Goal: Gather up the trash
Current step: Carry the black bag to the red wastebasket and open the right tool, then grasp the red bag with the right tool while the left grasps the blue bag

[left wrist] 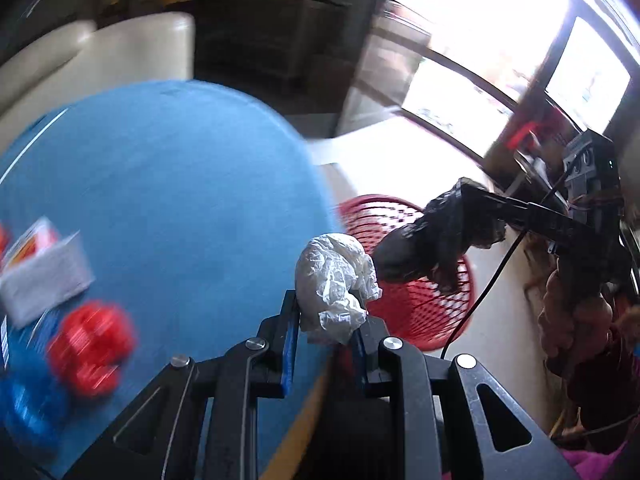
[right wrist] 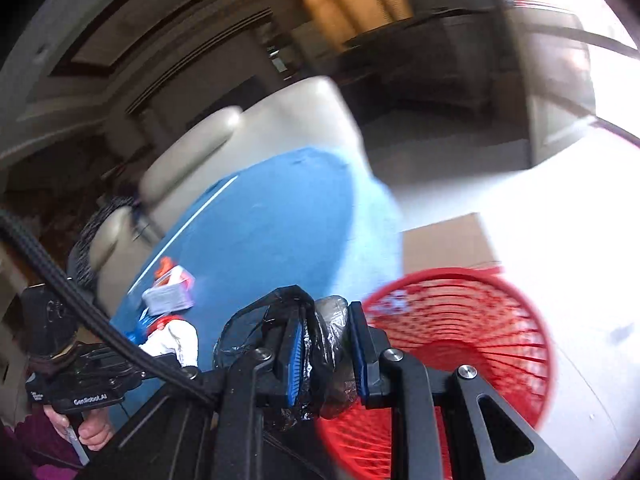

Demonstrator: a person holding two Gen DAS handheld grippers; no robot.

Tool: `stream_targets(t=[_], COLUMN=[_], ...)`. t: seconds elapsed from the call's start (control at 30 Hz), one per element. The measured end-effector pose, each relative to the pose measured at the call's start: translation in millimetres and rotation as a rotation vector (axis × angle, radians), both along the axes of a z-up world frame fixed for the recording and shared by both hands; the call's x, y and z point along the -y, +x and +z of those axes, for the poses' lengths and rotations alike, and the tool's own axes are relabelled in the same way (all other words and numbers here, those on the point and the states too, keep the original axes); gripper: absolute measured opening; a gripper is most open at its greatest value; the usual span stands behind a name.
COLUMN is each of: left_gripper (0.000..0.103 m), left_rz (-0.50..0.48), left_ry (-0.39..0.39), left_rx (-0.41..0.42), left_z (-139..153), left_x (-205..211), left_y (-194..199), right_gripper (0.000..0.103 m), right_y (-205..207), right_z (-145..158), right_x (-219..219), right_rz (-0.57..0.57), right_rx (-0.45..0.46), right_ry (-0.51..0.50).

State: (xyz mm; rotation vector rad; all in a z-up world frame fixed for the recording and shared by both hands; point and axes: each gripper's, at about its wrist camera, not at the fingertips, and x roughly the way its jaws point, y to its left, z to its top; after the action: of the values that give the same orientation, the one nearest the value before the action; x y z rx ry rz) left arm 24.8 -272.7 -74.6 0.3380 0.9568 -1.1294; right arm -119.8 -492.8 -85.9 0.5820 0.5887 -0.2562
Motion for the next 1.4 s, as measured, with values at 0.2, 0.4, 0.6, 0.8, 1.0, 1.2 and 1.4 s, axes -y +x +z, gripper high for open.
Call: stream_targets(t=[0.2,0.4,0.6,0.8,1.0,1.2,1.4], left_gripper=[0.033,0.064,0.064,0.064,0.069,0.069,0.069], left_rz=[-0.107,-0.078,0.026,0.213,0.482,0.686,0.716], left_ry=[0.017,0.018,0.004,0.003,-0.003,0.005,-0.063], left_rx=[-0.024,-0.007,0.004,0.019,0.069,0.070,-0.022], left_z=[-11,-8,5,15,28,21,5], left_x=[63,59,17,-62,-164,-230,-247], left_y=[-13,-11,8,31,60,95,116], right_gripper=[0.025,0.064,0.080,0.080,0.080,0.080,0.079], right_y=[-33,-49,-45,5,68,132,192], right_z=[-6,-21,-10,-9,-6,-16,-28], right_x=[26,43,39,9,-46,-105,-152], right_rz=[-0.076,-0.119,-0.143,-0.025,0.170,0.348,0.446], right_rx=[-0.044,-0.069,-0.012,0.004,0.002,-0.053,-0.128], right_ry=[0.023,0.121,0.102,0.103,0.096,0.121,0.144])
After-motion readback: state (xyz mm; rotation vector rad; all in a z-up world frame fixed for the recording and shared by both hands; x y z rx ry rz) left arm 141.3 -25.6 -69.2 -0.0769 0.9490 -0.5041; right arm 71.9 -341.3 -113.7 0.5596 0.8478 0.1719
